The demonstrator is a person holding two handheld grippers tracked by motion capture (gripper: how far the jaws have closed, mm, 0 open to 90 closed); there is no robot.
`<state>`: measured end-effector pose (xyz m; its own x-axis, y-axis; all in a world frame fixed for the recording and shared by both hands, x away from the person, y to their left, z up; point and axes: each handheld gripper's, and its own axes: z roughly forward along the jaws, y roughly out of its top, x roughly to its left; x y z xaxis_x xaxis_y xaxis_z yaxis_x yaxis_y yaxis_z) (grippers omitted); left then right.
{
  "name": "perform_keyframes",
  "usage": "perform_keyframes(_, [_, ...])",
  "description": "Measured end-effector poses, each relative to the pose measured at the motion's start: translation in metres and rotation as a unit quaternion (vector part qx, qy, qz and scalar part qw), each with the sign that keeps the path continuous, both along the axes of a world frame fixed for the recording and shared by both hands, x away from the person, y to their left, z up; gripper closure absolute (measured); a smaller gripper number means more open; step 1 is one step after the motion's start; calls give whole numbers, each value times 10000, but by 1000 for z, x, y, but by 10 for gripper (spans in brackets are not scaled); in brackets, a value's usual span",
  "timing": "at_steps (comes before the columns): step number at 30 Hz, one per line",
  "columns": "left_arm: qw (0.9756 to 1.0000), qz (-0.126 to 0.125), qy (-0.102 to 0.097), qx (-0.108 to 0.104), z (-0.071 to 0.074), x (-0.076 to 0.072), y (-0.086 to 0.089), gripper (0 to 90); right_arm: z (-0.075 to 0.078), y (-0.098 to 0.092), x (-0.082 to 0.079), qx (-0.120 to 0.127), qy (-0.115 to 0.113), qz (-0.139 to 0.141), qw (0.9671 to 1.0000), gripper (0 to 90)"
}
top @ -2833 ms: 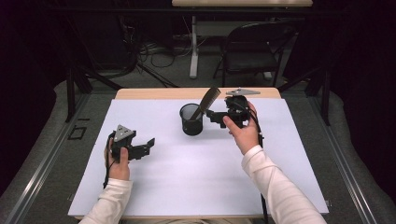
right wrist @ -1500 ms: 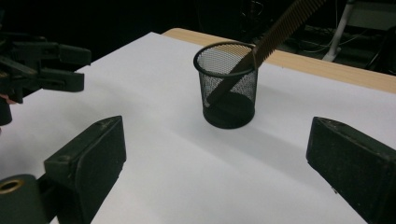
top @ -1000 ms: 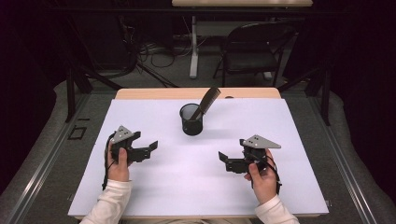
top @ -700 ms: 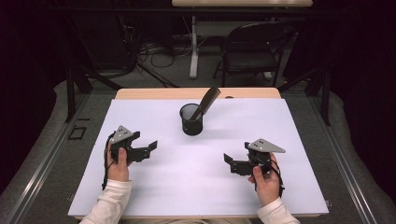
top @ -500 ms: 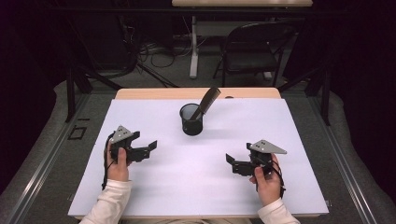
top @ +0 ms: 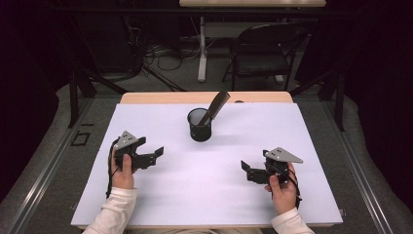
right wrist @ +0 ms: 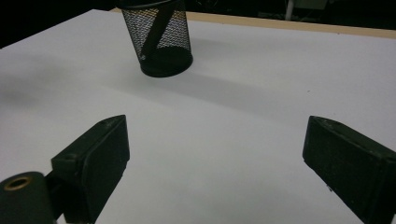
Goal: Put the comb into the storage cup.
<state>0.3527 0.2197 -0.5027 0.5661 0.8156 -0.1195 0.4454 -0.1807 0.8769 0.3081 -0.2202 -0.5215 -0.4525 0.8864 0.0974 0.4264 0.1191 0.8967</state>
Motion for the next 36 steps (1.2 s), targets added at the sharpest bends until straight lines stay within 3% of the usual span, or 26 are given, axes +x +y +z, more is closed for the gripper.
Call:
perform_keyframes(10, [10000,24,4,-6,-1,1,1,162,-7,-14,6,-26,27,-338,9994,77])
perform_keyframes(20, [10000,26,20,5,-1,1,1,162,-15,-25,12,72,262,-530,9982,89])
perform_keyframes(36, [10000,41,24,10,-1,1,1,162,-20,-32,17,87,358,-773,9963,97])
